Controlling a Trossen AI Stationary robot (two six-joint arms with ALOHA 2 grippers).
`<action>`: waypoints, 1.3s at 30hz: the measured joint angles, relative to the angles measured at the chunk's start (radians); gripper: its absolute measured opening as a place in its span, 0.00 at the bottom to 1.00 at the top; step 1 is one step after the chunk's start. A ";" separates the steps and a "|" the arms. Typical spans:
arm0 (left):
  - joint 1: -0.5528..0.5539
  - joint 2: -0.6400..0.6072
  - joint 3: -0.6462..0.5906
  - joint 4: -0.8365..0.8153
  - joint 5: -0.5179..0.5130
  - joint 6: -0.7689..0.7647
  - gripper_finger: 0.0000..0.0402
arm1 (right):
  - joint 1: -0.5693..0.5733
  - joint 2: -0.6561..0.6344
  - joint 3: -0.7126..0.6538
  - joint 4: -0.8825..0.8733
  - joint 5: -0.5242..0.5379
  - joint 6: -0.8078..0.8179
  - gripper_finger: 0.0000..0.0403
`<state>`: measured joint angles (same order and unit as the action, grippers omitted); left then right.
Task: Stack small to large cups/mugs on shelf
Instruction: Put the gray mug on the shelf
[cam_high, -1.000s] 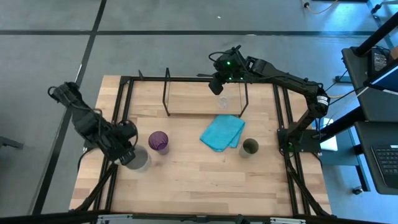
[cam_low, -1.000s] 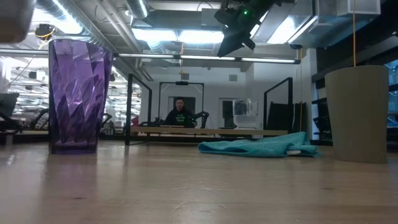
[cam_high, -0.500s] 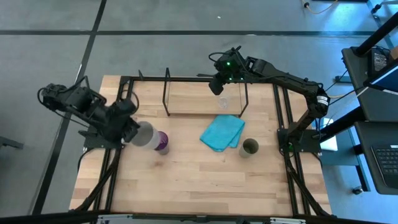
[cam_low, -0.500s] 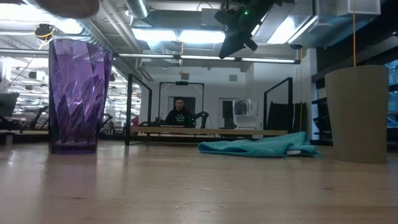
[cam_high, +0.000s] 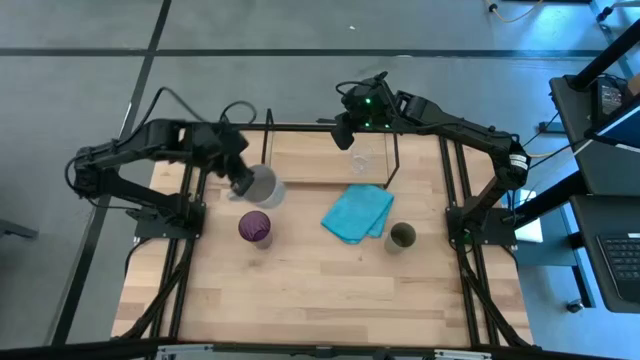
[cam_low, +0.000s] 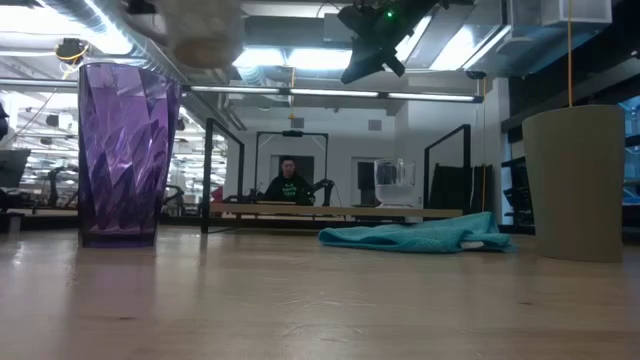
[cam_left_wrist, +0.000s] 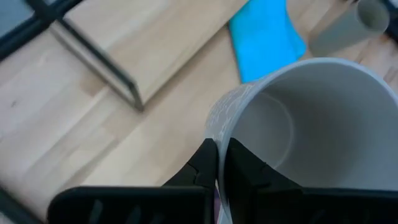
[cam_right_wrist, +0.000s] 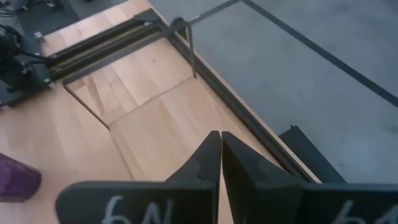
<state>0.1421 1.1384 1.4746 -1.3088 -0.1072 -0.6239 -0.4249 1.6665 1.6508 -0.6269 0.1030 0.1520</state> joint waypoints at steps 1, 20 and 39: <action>0.035 0.012 0.000 0.023 0.022 0.037 0.02 | 0.003 0.000 0.000 0.005 0.000 0.000 0.04; 0.391 0.315 0.000 0.335 0.250 0.434 0.02 | 0.025 -0.054 0.001 0.305 0.127 -0.080 0.04; 0.488 0.545 -0.001 0.512 0.252 0.575 0.03 | 0.022 -0.058 0.000 0.230 0.125 -0.025 0.04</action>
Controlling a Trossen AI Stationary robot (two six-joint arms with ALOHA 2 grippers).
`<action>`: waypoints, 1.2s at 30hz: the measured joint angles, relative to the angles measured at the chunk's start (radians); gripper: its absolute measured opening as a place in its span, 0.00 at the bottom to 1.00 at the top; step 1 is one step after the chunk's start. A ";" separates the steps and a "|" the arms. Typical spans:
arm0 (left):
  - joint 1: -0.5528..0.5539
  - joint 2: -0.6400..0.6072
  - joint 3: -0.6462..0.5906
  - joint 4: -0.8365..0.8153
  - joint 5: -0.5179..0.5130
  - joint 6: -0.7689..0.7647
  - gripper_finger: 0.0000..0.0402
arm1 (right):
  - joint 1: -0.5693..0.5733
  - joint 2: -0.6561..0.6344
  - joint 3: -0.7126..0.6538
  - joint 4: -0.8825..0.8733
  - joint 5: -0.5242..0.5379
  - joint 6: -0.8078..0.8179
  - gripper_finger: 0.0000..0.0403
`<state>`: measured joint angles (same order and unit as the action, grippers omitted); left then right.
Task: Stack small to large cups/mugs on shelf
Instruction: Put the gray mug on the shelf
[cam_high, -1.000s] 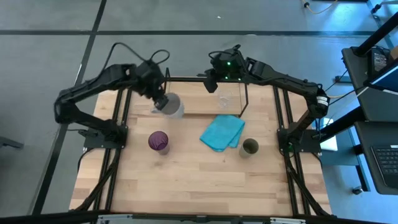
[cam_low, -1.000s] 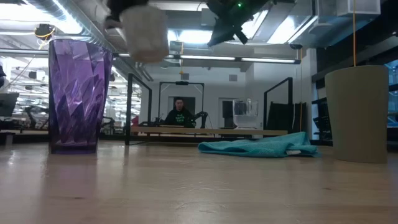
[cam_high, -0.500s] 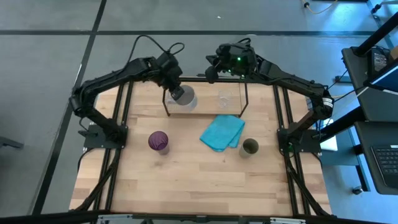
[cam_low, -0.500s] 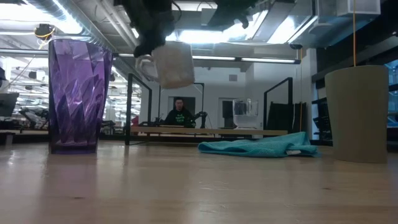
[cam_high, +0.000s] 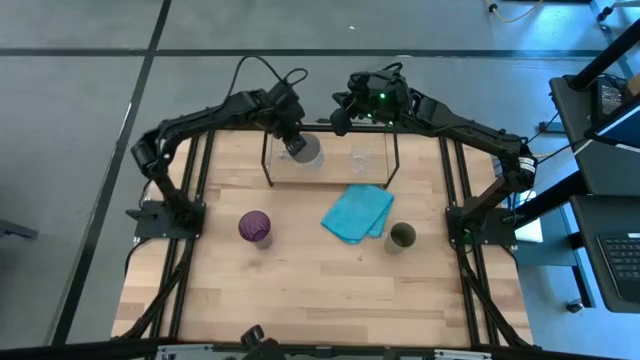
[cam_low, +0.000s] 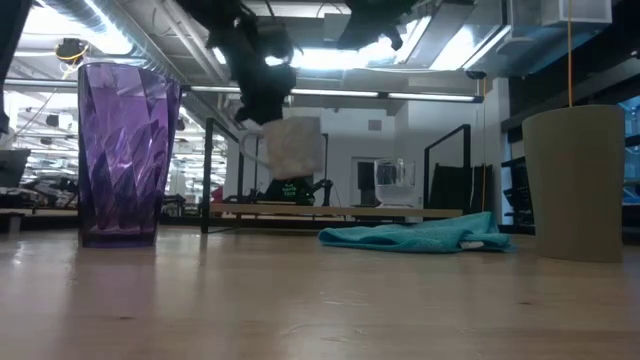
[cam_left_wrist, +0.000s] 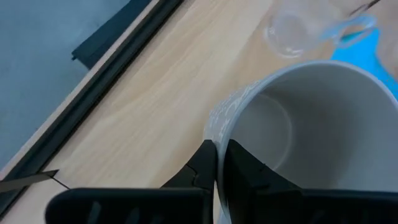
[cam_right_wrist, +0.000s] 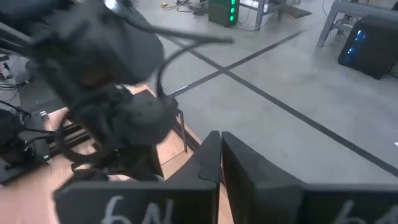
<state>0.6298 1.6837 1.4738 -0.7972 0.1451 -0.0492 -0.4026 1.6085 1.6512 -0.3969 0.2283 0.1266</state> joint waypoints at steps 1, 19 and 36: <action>0.007 0.012 0.000 -0.002 0.004 0.007 0.03 | 0.000 0.000 0.000 -0.001 0.000 0.000 0.04; 0.036 0.078 0.000 0.031 0.041 0.096 0.03 | 0.007 0.006 -0.090 -0.017 0.013 0.139 0.04; 0.040 0.078 0.000 0.051 0.028 0.134 0.08 | 0.022 0.006 -0.134 0.042 0.014 0.154 0.04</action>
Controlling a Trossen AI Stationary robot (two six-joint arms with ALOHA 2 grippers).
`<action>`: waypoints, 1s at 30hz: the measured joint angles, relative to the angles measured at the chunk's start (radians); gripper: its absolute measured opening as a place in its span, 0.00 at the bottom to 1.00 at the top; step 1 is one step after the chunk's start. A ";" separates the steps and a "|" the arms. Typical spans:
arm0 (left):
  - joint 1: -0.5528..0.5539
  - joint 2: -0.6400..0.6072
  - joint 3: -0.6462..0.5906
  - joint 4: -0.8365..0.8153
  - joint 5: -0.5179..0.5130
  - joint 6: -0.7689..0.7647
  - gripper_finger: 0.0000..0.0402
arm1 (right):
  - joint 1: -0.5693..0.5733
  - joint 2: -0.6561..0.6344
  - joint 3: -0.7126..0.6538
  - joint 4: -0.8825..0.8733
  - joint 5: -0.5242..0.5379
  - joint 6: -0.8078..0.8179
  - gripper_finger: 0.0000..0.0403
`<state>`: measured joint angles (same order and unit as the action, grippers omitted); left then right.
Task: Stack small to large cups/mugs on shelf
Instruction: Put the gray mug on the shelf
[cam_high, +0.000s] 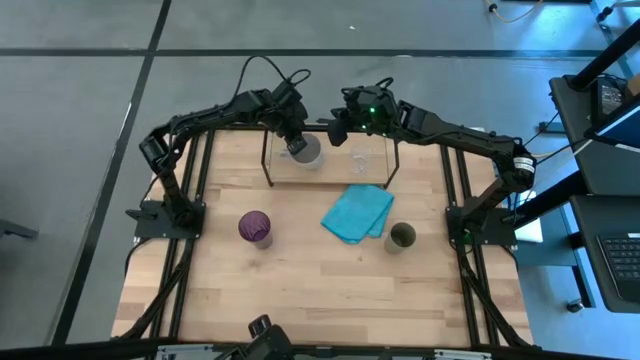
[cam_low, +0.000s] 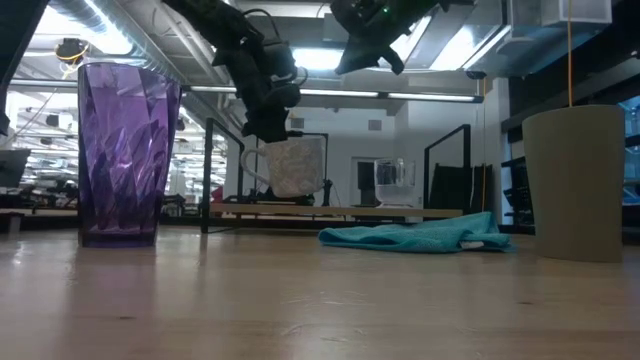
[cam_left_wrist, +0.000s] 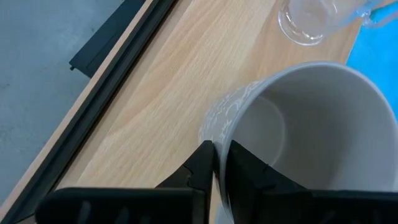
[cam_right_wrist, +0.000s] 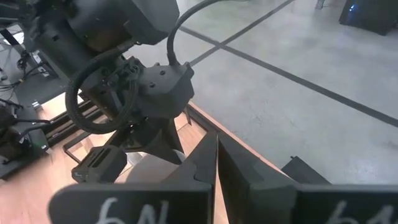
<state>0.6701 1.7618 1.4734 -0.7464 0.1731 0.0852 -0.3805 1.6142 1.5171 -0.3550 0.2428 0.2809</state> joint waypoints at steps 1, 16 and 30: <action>0.000 0.000 0.000 0.000 0.000 0.004 0.08 | 0.000 0.000 0.000 0.001 0.000 0.000 0.04; 0.019 0.020 -0.001 -0.021 0.021 0.024 0.06 | 0.000 0.000 0.000 0.000 0.002 0.000 0.04; 0.042 0.031 0.000 -0.039 0.034 0.024 0.06 | 0.000 0.000 0.000 0.006 0.002 0.004 0.04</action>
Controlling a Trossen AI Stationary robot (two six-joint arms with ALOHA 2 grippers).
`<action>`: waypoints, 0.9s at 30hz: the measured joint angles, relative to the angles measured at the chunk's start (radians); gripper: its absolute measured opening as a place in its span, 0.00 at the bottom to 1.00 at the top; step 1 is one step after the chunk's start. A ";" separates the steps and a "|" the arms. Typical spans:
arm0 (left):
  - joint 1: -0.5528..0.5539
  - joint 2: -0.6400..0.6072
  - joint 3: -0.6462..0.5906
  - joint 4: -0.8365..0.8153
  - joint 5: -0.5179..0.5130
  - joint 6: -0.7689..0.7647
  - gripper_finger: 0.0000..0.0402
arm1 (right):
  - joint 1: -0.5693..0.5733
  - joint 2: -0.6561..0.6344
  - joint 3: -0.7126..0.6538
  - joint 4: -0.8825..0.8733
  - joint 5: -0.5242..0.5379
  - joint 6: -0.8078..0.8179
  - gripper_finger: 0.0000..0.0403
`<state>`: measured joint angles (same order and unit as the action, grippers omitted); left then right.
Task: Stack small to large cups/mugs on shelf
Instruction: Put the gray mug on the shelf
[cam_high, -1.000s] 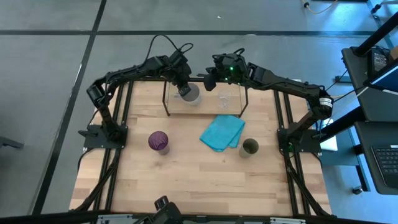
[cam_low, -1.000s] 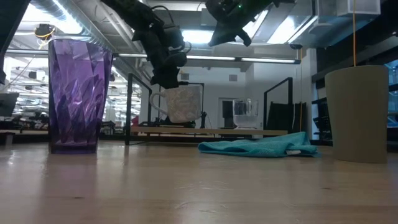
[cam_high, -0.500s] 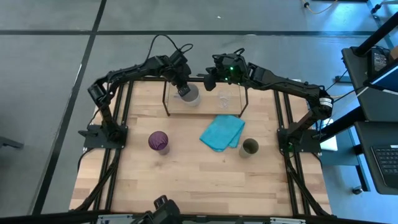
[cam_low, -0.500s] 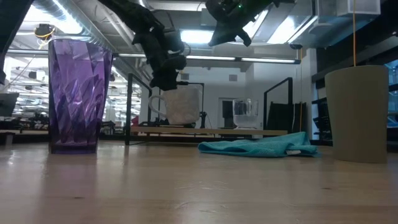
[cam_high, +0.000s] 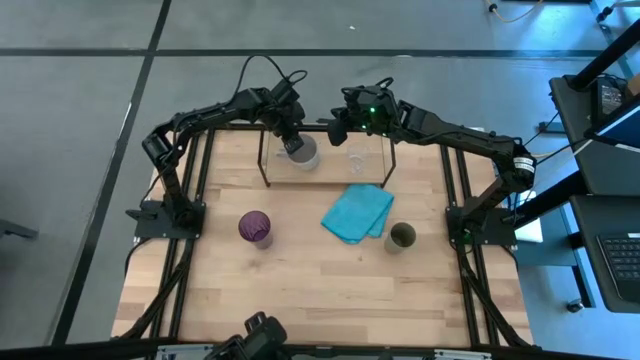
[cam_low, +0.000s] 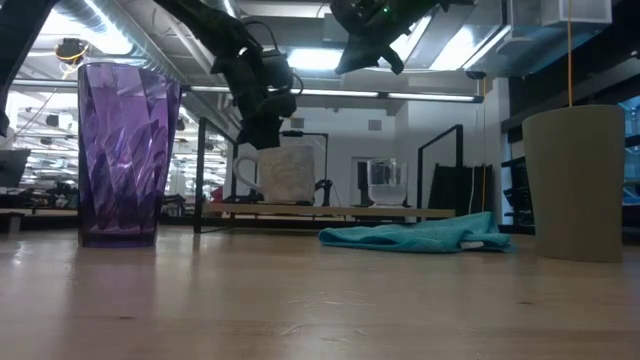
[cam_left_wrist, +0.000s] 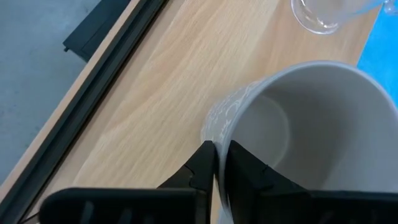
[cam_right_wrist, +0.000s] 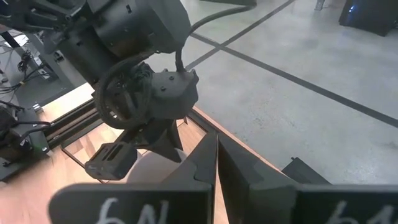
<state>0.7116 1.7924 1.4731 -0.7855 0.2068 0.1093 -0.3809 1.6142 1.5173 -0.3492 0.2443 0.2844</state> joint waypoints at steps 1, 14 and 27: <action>0.000 0.000 0.000 0.000 0.000 0.000 0.06 | 0.000 0.000 0.000 0.000 0.000 0.000 0.04; -0.001 -0.002 0.000 0.018 0.020 -0.012 0.20 | 0.000 0.000 0.000 0.001 0.000 -0.004 0.04; 0.009 -0.088 0.012 -0.018 0.020 -0.002 0.22 | 0.000 0.000 0.000 0.001 0.000 -0.005 0.04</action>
<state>0.7205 1.7049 1.4854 -0.8039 0.2272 0.1077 -0.3813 1.6142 1.5173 -0.3486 0.2443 0.2798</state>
